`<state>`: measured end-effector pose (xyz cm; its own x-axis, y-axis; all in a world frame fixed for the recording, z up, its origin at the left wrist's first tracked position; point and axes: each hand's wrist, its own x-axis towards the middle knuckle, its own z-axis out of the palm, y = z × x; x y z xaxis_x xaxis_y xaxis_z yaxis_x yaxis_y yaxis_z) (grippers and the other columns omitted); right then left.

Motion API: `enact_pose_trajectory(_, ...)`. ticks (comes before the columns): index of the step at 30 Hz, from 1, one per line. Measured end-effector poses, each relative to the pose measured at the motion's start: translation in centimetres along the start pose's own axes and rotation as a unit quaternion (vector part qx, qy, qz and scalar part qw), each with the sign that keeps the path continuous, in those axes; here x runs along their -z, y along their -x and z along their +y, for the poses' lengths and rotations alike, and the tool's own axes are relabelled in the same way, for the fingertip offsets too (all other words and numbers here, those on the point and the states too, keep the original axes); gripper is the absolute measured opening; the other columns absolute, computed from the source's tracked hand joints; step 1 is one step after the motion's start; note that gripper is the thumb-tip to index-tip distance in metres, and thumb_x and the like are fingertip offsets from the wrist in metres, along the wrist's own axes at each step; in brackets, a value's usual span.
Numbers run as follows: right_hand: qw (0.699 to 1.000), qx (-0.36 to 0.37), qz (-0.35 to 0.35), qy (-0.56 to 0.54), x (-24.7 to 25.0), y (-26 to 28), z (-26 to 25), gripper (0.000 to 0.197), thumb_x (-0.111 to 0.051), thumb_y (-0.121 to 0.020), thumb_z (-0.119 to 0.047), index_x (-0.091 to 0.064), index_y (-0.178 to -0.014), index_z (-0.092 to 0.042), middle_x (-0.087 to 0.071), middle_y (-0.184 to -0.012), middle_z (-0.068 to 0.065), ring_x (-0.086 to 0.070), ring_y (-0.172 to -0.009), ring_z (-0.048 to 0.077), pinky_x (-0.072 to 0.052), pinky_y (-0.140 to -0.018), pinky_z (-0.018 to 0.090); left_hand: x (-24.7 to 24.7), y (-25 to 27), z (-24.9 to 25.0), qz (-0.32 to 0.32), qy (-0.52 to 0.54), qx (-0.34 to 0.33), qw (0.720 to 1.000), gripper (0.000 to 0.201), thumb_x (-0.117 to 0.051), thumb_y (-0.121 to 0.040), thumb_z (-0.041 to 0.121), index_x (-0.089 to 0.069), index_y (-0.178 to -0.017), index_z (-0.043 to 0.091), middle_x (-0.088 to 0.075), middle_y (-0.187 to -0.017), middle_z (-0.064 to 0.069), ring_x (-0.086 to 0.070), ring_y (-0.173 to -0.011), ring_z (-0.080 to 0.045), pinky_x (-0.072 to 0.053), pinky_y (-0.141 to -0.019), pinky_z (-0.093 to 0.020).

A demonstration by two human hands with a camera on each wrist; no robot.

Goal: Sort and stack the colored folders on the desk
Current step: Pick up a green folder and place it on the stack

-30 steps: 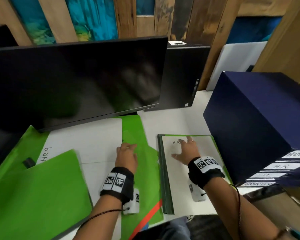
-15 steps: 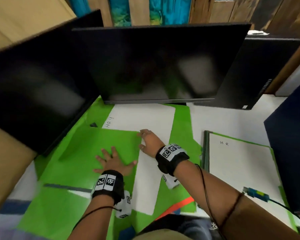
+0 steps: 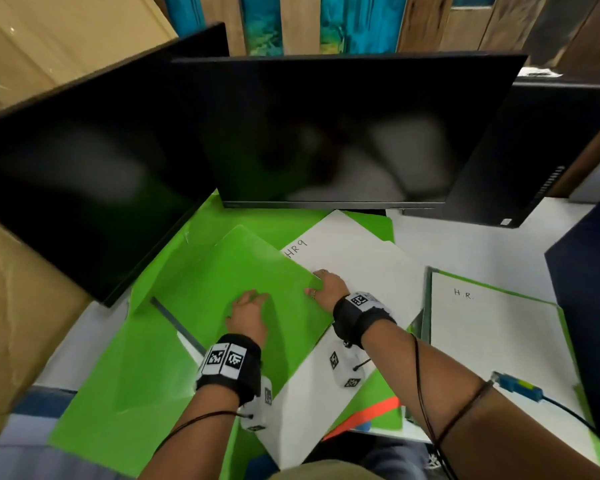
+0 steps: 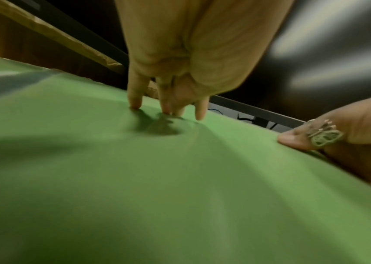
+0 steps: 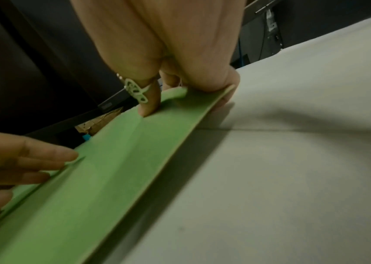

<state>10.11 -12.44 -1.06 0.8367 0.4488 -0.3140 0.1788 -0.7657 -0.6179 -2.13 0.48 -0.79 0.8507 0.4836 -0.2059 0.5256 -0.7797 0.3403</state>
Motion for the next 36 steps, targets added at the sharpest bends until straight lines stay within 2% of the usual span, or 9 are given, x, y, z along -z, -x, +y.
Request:
enact_pose_trajectory(4, 0.997, -0.002, 0.02, -0.075, 0.6, 0.0, -0.1, 0.051, -0.061, -0.089, -0.018, -0.045, -0.134, -0.003, -0.048, -0.139, 0.013, -0.045, -0.129, 0.025, -0.034, -0.104, 0.027, 0.5, -0.2, -1.5, 0.114, 0.054, 0.132, 0.983, 0.059, -0.057, -0.082, -0.001, -0.038, -0.137, 0.011, -0.027, -0.146, -0.021, -0.027, -0.134, -0.037, -0.033, -0.109, -0.041)
enact_pose_trajectory(7, 0.982, -0.002, 0.027, -0.185, 1.7, 0.0, 0.3, 0.047, -0.061, -0.088, -0.009, -0.047, -0.131, 0.003, -0.051, -0.133, 0.014, -0.048, -0.124, 0.025, -0.035, -0.101, 0.024, 1.7, 0.2, -2.9, 0.116, 0.115, 0.268, 0.95, 0.093, -0.07, -0.074, 0.049, -0.021, -0.142, 0.011, -0.014, -0.15, -0.024, -0.015, -0.138, -0.041, -0.026, -0.108, -0.056)
enact_pose_trajectory(10, 0.948, 0.003, 0.033, -0.317, 2.5, 0.5, 0.5, 0.032, -0.058, -0.087, 0.005, -0.055, -0.118, 0.005, -0.058, -0.111, 0.012, -0.051, -0.104, 0.02, -0.04, -0.1, 0.032, 2.7, 0.1, -3.3, 0.117, 0.213, 0.296, 0.924, 0.118, -0.07, -0.064, 0.064, -0.009, -0.146, 0.005, -0.017, -0.151, -0.024, -0.015, -0.14, -0.039, -0.02, -0.111, -0.059)
enact_pose_trajectory(14, 0.936, 0.015, 0.057, -0.347, 3.7, 0.9, 1.0, 0.025, -0.056, -0.086, 0.007, -0.057, -0.111, 0.005, -0.062, -0.108, 0.021, -0.055, -0.097, 0.022, -0.046, -0.094, 0.037, 3.5, -0.6, -1.5, 0.164, 0.234, 0.228, 0.931, 0.111, -0.065, -0.073, 0.059, -0.004, -0.148, 0.005, -0.023, -0.153, -0.016, -0.019, -0.143, -0.032, 0.006, -0.114, -0.056)
enact_pose_trajectory(18, 0.934, -0.007, 0.125, -0.336, 6.3, 1.8, 3.0, 0.026, -0.056, -0.087, 0.006, -0.055, -0.112, 0.006, -0.058, -0.101, 0.011, -0.055, -0.097, 0.023, -0.044, -0.091, 0.032, 4.2, -1.4, 1.2, 0.177, 0.315, 0.131, 0.923, 0.086, -0.061, -0.088, 0.029, -0.007, -0.149, 0.003, -0.034, -0.148, -0.021, -0.034, -0.137, -0.035, -0.024, -0.114, -0.042)
enact_pose_trajectory(22, 0.934, -0.045, 0.21, -0.284, 8.5, 4.3, 5.8, 0.051, -0.067, -0.084, -0.011, -0.046, -0.13, -0.008, -0.06, -0.123, 0.011, -0.056, -0.117, 0.025, -0.042, -0.099, 0.031, 2.9, -1.7, 4.3, 0.118, 0.27, 0.026, 0.955, 0.064, -0.056, -0.091, 0.012, -0.024, -0.146, 0.007, -0.053, -0.133, -0.024, -0.052, -0.122, -0.033, -0.039, -0.102, -0.034)
enact_pose_trajectory(28, 0.93, -0.235, 0.282, -0.014, 11.4, 9.3, 10.7, 0.093, -0.063, -0.086, -0.038, 0.0, -0.151, -0.017, -0.036, -0.146, 0.015, -0.035, -0.134, 0.031, -0.035, -0.104, 0.049, -0.7, -0.5, 10.9, -0.007, 0.289, -0.11, 0.951, 0.061, -0.069, -0.082, 0.013, -0.044, -0.138, 0.014, -0.063, -0.123, -0.011, -0.062, -0.103, -0.021, -0.045, -0.09, -0.022)
enact_pose_trajectory(33, 0.9, -0.351, 0.253, 0.053, 13.8, 12.3, 15.1, 0.086, -0.058, -0.088, -0.036, -0.001, -0.151, -0.018, -0.023, -0.152, 0.019, -0.026, -0.139, 0.033, -0.029, -0.109, 0.05, -3.0, 1.2, 16.4, -0.088, 0.21, -0.183, 0.956, 0.06, -0.072, -0.08, 0.026, -0.05, -0.132, 0.006, -0.067, -0.084, -0.018, -0.058, -0.078, -0.019, -0.044, -0.074, -0.026)
enact_pose_trajectory(36, 0.884, -0.396, 0.246, 0.045, 14.6, 13.9, 17.6, 0.083, -0.057, -0.088, -0.03, -0.005, -0.151, -0.018, -0.022, -0.151, 0.02, -0.026, -0.137, 0.037, -0.027, -0.11, 0.049, -4.9, 2.1, 18.9, -0.133, 0.149, -0.224, 0.954, 0.054, -0.068, -0.082, 0.033, -0.051, -0.127, 0.007, -0.067, -0.099, -0.022, -0.063, -0.094, -0.031, -0.042, -0.076, -0.025)
